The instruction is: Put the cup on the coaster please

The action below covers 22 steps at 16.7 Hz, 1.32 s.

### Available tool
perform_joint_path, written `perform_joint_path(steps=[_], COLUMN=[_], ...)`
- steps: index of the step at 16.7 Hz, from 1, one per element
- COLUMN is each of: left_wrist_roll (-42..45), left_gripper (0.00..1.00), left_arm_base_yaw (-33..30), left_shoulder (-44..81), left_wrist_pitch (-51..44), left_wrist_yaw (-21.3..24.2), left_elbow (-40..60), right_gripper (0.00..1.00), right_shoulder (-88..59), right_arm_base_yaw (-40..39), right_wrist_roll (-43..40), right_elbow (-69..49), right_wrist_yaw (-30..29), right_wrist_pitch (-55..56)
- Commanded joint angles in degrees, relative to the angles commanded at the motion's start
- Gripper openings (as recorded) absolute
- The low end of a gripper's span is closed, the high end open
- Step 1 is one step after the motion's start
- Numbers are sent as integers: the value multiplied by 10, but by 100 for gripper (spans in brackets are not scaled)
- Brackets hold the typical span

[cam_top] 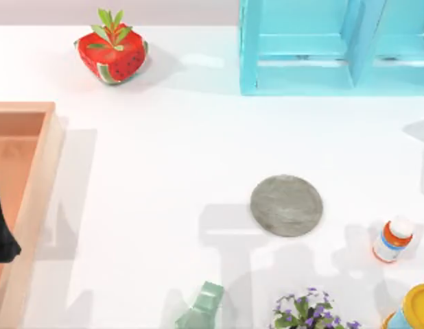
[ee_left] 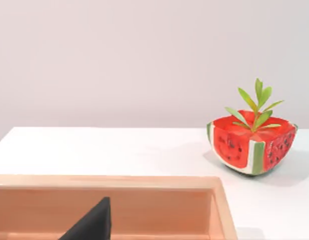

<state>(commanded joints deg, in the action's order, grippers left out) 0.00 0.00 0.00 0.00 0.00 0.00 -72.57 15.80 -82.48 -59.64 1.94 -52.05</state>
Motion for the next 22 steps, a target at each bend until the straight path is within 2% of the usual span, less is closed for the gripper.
perform_joint_path(steps=[5,9,17,22], left_wrist_roll=[0,0,0,0], left_gripper=[100,100,100,100], left_arm_base_yaw=[0,0,0,0], left_shoulder=[0,0,0,0], left_wrist_pitch=[0,0,0,0], left_wrist_yaw=[0,0,0,0], left_elbow=[0,0,0,0], right_gripper=[100,100,100,100], right_shoulder=[-181,-265,-279,-317], right_arm_base_yaw=[66,102,106,94], right_wrist_roll=[-217,-317,-333,-320], right_elbow=[-145,-212,-221,-171], right_wrist_yaw=[-11,-18,-19,-19], right_wrist_pitch=[-127,-184,-191,-99])
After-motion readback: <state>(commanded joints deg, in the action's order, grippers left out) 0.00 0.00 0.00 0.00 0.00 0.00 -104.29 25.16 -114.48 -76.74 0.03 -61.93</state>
